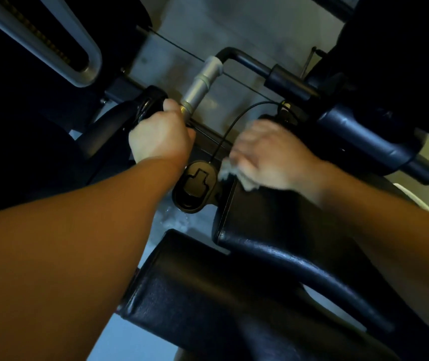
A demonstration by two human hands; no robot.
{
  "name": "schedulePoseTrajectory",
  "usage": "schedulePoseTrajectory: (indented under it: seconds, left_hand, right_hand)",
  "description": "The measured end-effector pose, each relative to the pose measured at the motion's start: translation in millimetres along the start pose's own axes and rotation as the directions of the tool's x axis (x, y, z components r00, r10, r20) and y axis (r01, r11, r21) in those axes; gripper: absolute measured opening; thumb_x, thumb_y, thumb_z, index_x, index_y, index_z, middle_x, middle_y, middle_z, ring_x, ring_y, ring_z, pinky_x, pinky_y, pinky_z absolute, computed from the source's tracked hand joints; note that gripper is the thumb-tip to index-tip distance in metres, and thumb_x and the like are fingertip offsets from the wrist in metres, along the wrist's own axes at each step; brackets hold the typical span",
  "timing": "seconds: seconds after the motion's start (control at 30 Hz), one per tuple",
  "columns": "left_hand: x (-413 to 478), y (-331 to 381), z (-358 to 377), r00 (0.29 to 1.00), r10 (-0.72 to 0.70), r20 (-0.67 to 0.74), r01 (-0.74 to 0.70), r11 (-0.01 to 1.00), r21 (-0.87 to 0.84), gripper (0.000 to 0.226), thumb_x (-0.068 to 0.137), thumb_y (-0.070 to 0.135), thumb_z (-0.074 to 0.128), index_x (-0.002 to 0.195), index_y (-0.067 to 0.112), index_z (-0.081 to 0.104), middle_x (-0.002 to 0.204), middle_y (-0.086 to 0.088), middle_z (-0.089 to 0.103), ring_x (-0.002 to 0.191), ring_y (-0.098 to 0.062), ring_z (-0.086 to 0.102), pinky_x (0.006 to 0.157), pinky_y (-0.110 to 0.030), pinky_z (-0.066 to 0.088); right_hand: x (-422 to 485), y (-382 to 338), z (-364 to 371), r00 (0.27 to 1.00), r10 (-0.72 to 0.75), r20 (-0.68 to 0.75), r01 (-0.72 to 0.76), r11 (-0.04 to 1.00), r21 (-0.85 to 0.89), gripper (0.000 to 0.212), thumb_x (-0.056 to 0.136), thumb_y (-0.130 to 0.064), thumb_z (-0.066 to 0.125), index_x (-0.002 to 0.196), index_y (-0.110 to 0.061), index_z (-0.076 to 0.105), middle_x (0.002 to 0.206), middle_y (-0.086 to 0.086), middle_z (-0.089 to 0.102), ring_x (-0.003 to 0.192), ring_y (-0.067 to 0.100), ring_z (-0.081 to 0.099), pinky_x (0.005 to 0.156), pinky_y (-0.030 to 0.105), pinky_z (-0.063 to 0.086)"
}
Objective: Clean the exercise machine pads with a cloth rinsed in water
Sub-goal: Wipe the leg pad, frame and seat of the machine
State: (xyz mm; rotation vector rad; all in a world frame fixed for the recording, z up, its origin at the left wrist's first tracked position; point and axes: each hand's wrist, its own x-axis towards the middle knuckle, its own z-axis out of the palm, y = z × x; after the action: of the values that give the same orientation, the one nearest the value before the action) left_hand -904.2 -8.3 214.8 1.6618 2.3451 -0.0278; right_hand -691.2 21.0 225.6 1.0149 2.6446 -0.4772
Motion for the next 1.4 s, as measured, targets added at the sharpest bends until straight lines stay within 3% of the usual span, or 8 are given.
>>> schedulePoseTrajectory:
  seconds: [0.13,0.4,0.5,0.63,0.9,1.1,1.27,1.4]
  left_hand:
    - [-2,-1,0,1.000,0.025,-0.017,-0.025,1.000,0.002,0.036,0.093,0.034,0.060,0.115,0.008,0.048,0.102,-0.018,0.067,0.090,-0.042,0.066,0.064,-0.038,0.039]
    - [-3,0,-2,1.000,0.011,-0.008,-0.011,1.000,0.013,0.041,0.091,0.037,0.061,0.118,0.009,0.048,0.110,-0.018,0.064,0.098,-0.043,0.065,0.069,-0.041,0.043]
    - [-12,4,-9,1.000,0.006,0.003,-0.006,0.998,0.057,0.054,0.090,0.036,0.064,0.130,0.007,0.044,0.127,-0.019,0.054,0.113,-0.042,0.057,0.087,-0.049,0.048]
    - [-42,19,-14,0.996,0.024,-0.090,-0.008,0.986,0.169,0.083,0.082,0.042,0.064,0.149,0.009,0.029,0.146,-0.016,0.037,0.134,-0.038,0.035,0.112,-0.056,0.026]
    - [-141,106,-17,0.992,0.112,0.058,-0.106,0.990,-0.093,0.048,0.087,0.026,0.053,0.132,0.011,0.045,0.139,-0.014,0.039,0.130,-0.037,0.033,0.106,-0.053,0.030]
    - [-218,180,-1,0.981,0.188,0.049,-0.183,0.978,-0.096,0.044,0.085,0.022,0.055,0.128,0.013,0.048,0.137,-0.012,0.042,0.127,-0.036,0.036,0.103,-0.052,0.032]
    - [-256,225,16,0.962,0.249,0.109,-0.239,0.966,-0.097,0.041,0.089,0.011,0.048,0.129,0.018,0.047,0.140,-0.009,0.040,0.127,-0.032,0.034,0.107,-0.048,0.029]
    - [-292,255,20,0.959,0.257,0.121,-0.241,0.962,-0.130,0.040,0.090,0.007,0.046,0.128,0.019,0.051,0.135,-0.007,0.043,0.126,-0.031,0.036,0.108,-0.048,0.028]
  right_hand:
    - [4,-3,3,0.985,0.166,-0.051,-0.166,0.986,0.015,0.059,0.099,-0.048,0.023,0.106,-0.016,0.073,0.113,0.006,0.065,0.119,0.026,0.050,0.117,0.039,0.026]
    - [-64,-79,25,0.970,0.008,-0.242,0.029,0.988,0.149,0.034,0.103,-0.045,0.046,0.110,-0.033,0.077,0.111,-0.008,0.068,0.125,0.018,0.053,0.126,0.034,0.014]
    - [-89,-91,34,0.978,-0.021,-0.209,0.054,0.987,0.149,0.041,0.106,-0.052,0.036,0.132,-0.039,0.064,0.139,-0.010,0.057,0.149,0.018,0.034,0.127,0.037,0.009]
    - [-127,-89,44,0.978,-0.045,-0.204,0.071,0.989,0.126,0.052,0.103,-0.051,0.042,0.153,-0.035,0.041,0.164,-0.004,0.031,0.157,0.020,0.014,0.128,0.042,0.014]
    - [-247,-50,68,0.982,0.094,-0.163,-0.074,0.990,0.124,0.067,0.104,-0.042,0.048,0.162,-0.037,0.015,0.172,-0.007,0.002,0.158,0.015,-0.002,0.129,0.042,0.010]
    - [-343,-17,104,0.968,0.133,-0.215,-0.099,0.981,0.164,0.068,0.104,-0.032,0.052,0.163,-0.034,0.018,0.172,-0.004,0.004,0.159,0.020,0.001,0.128,0.045,0.013]
    - [-397,17,130,0.971,0.064,-0.230,-0.007,0.971,0.238,0.082,0.092,0.001,0.062,0.162,-0.024,0.025,0.171,-0.005,0.014,0.158,0.017,0.006,0.128,0.033,0.006]
    - [-425,54,130,0.904,0.314,-0.291,-0.153,0.872,0.466,0.064,0.094,0.009,0.053,0.154,-0.012,0.044,0.161,0.006,0.040,0.150,0.024,0.035,0.124,0.035,0.028]
